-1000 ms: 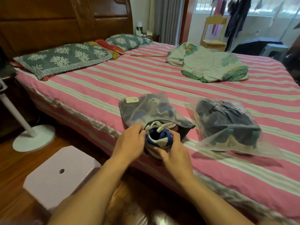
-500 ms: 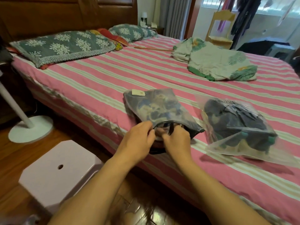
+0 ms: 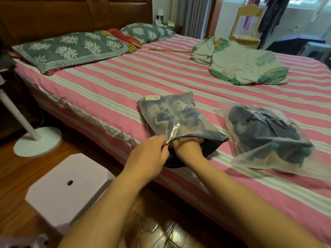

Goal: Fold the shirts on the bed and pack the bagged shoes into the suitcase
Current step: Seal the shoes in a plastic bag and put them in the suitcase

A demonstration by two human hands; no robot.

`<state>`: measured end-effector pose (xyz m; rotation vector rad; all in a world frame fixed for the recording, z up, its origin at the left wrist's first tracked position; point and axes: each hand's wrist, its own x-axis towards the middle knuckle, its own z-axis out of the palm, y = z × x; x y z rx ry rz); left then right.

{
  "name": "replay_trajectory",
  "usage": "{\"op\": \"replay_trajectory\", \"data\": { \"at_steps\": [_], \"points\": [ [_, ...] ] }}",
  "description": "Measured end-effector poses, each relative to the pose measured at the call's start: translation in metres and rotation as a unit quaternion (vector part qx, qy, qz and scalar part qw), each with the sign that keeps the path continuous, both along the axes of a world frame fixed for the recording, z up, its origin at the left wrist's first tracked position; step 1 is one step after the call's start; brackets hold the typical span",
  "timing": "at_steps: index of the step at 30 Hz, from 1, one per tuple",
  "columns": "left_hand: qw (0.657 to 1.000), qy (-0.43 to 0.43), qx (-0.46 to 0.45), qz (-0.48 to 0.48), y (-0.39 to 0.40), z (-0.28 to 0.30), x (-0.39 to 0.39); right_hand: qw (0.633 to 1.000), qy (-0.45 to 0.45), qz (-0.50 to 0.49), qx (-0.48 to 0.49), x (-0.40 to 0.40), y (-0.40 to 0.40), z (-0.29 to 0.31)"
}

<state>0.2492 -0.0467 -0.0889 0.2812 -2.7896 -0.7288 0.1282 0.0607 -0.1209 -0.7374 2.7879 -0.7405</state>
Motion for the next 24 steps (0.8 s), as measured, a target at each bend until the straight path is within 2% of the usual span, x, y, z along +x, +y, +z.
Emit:
{"op": "replay_trajectory", "data": {
  "at_steps": [1, 3, 5, 7, 9, 11, 12, 14, 17, 19, 22, 23, 24],
  "points": [
    [0.999, -0.023, -0.020, 0.015, 0.001, -0.004, 0.002, 0.999, 0.004, 0.027, -0.028, 0.010, 0.019, -0.010],
    [0.995, -0.083, -0.008, 0.051, 0.003, -0.012, 0.002, 0.998, 0.029, 0.004, -0.062, 0.026, 0.065, -0.023],
    [0.984, -0.132, 0.083, 0.089, 0.003, -0.016, -0.003, 0.988, 0.057, -0.075, -0.123, 0.024, 0.103, -0.017],
    [0.956, -0.111, 0.220, 0.158, 0.001, -0.014, -0.009, 0.962, 0.064, -0.161, -0.209, 0.006, 0.126, -0.004],
    [0.925, -0.093, 0.292, 0.223, -0.007, -0.017, -0.014, 0.950, 0.066, -0.213, -0.219, -0.017, 0.131, 0.007],
    [0.898, -0.153, 0.342, 0.230, -0.013, -0.023, -0.015, 0.958, 0.024, -0.228, -0.170, -0.034, 0.128, 0.012],
    [0.870, -0.190, 0.397, 0.222, -0.013, -0.027, -0.015, 0.959, -0.022, -0.235, -0.160, -0.039, 0.125, 0.015],
    [0.824, -0.219, 0.478, 0.209, -0.008, -0.032, -0.016, 0.941, -0.128, -0.252, -0.187, -0.047, 0.122, 0.019],
    [0.827, -0.176, 0.487, 0.219, -0.005, -0.031, -0.019, 0.903, -0.222, -0.261, -0.259, -0.057, 0.124, 0.019],
    [0.833, -0.129, 0.481, 0.240, -0.010, -0.029, -0.018, 0.900, -0.242, -0.242, -0.271, -0.061, 0.125, 0.019],
    [0.879, -0.081, 0.376, 0.281, -0.033, -0.032, -0.016, 0.894, -0.273, -0.228, -0.273, -0.056, 0.124, 0.019],
    [0.886, -0.075, 0.345, 0.300, -0.042, -0.035, -0.015, 0.886, -0.301, -0.227, -0.270, -0.052, 0.126, 0.018],
    [0.879, -0.061, 0.336, 0.333, -0.058, -0.044, -0.015, 0.878, -0.337, -0.220, -0.260, -0.047, 0.126, 0.016]
  ]
}}
